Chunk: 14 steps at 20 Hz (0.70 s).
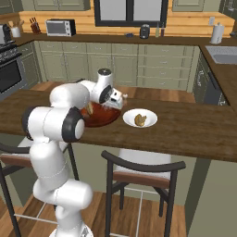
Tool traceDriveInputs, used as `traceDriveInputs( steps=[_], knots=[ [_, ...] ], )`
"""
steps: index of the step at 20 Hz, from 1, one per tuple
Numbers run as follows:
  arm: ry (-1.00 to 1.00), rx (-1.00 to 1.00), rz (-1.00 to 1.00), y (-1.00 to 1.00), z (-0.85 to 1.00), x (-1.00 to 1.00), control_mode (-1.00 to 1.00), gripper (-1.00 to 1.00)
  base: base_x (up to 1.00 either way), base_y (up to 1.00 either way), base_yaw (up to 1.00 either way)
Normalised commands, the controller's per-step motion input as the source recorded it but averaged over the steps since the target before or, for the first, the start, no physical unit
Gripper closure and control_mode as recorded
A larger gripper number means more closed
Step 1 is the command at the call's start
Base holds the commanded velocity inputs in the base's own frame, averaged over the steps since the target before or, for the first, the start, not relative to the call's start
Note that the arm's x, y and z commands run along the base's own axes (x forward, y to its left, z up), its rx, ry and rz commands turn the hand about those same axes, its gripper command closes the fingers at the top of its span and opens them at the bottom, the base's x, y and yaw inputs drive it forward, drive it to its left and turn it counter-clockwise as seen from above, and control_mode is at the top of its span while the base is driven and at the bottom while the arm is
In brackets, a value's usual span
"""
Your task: Place one bun and one sausage from the bowl on each plate.
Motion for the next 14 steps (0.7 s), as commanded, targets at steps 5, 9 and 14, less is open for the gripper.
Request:
traceDriveInputs(
  steps=[5,9,14],
  knots=[
    [0.08,-0.2,-0.02,-0.72,0.0,0.16,-1.0,1.0,0.0,0.0,0.0],
    [0.3,-0.05,0.0,-0.93,-0.09,0.22,-1.0,1.0,0.0,0.0,0.0],
    [0.27,0.0,0.01,-0.55,-0.35,0.65,-1.0,1.0,0.0,0.0,0.0]
  ],
)
